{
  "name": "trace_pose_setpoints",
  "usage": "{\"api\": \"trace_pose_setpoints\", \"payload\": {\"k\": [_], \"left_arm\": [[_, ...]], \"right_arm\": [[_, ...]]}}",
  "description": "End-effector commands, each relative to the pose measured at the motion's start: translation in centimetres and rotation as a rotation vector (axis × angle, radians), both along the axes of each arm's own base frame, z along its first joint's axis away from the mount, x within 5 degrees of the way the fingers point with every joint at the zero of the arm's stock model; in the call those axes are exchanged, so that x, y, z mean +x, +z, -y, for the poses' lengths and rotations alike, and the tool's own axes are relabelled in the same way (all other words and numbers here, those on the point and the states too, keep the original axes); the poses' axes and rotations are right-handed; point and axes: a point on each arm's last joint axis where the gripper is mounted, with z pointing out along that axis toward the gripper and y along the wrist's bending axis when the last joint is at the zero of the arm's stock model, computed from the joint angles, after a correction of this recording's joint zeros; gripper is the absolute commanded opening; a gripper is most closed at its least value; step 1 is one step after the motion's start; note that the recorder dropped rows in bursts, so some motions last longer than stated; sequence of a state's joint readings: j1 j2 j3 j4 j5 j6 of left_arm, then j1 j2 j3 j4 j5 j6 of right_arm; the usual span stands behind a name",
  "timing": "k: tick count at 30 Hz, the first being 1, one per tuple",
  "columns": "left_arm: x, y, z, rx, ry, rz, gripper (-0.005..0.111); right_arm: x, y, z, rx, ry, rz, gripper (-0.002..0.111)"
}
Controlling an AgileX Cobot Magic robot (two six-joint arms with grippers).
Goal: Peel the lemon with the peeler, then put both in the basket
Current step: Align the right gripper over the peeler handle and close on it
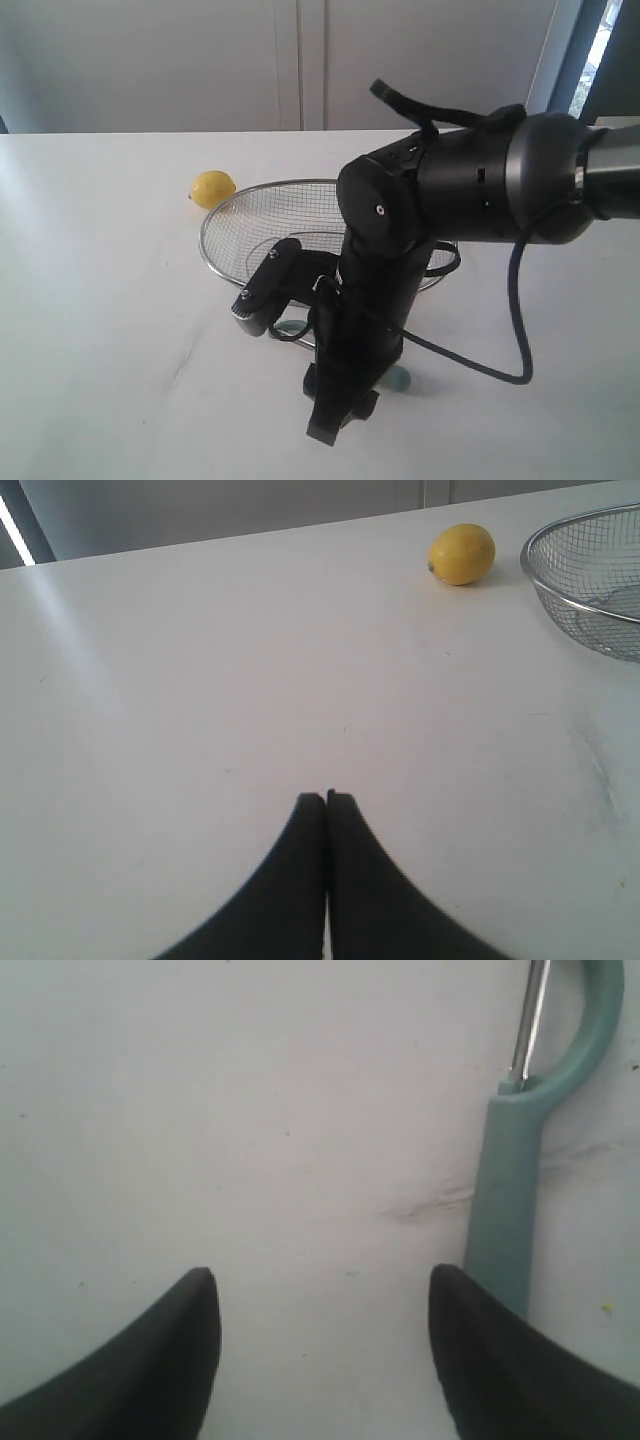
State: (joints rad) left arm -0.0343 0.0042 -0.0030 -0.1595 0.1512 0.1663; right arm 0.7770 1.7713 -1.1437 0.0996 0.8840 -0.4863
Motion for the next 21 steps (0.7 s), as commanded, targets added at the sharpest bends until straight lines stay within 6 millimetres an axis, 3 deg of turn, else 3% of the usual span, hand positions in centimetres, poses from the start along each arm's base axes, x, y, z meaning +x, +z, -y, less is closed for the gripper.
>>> {"api": "trace_pose_setpoints", "payload": {"k": [1,21], "left_arm": [[0.0,-0.1,0.0,-0.019,0.002,0.001,0.000],[0.0,-0.1,0.0,-0.019,0.002,0.001,0.000]], "right_arm": [[0.6,-0.4,0.0,-0.032,-0.006,0.044,0.057],[2.1,-3.2,-0.8,-0.034,-0.017,0.113,0.056]]}}
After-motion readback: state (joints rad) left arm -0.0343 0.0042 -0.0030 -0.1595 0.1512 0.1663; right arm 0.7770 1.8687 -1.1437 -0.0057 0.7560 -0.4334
